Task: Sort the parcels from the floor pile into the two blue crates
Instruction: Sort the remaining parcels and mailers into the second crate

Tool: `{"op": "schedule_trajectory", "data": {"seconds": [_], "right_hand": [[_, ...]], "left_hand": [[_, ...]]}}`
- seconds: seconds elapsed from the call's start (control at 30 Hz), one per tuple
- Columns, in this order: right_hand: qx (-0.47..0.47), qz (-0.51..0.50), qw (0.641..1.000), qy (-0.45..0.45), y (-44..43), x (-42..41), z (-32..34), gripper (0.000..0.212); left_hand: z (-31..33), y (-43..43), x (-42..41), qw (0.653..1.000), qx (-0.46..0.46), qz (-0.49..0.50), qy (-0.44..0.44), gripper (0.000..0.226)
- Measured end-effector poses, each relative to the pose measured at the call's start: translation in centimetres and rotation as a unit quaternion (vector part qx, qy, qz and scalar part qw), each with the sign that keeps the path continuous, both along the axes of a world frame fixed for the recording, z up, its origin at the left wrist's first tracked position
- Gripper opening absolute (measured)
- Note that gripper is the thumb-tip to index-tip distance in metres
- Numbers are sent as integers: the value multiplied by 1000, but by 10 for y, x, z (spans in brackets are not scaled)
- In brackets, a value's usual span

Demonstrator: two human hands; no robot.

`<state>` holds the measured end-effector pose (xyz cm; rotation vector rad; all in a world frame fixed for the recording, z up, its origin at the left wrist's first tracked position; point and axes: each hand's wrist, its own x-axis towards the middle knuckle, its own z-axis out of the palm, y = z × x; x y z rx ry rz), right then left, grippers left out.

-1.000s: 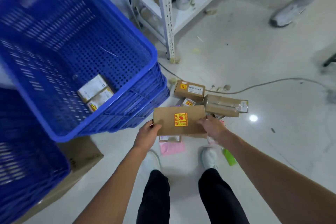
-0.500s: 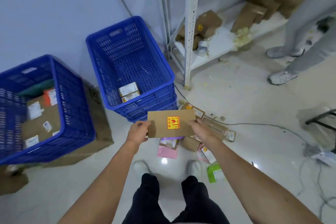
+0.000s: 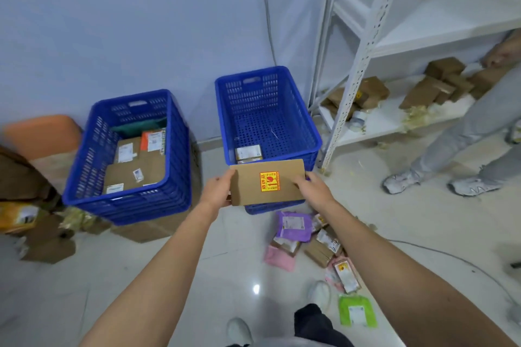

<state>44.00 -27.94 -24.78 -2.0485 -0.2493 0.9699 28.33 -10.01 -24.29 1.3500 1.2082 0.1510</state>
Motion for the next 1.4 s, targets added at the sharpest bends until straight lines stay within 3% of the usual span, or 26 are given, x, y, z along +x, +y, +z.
{"op": "schedule_trajectory", "data": {"seconds": [0.13, 0.3, 0.4, 0.5, 0.6, 0.8, 1.03, 1.4], "right_hand": [[13, -13, 999, -30, 27, -38, 17, 54], [19, -22, 998, -53, 57, -78, 31, 88], [26, -31, 997, -59, 72, -94, 32, 96], [42, -39, 995, -77, 85, -108, 37, 76], [58, -40, 994, -87, 94, -110, 37, 48], [87, -25, 993, -78, 112, -105, 32, 54], [70, -7, 994, -85, 141, -79, 13, 40], [85, 16, 991, -101, 194, 56, -2, 33]], "left_hand": [[15, 21, -39, 999, 4, 24, -23, 43], [22, 49, -86, 997, 28, 67, -39, 49], [21, 63, -107, 995, 33, 75, -49, 41], [19, 73, -125, 994, 44, 86, -52, 44], [20, 80, -133, 993, 46, 92, -60, 33], [17, 93, -134, 994, 23, 73, -83, 32], [7, 112, -105, 994, 27, 98, -48, 26], [5, 164, 17, 994, 68, 76, -30, 40]]}}
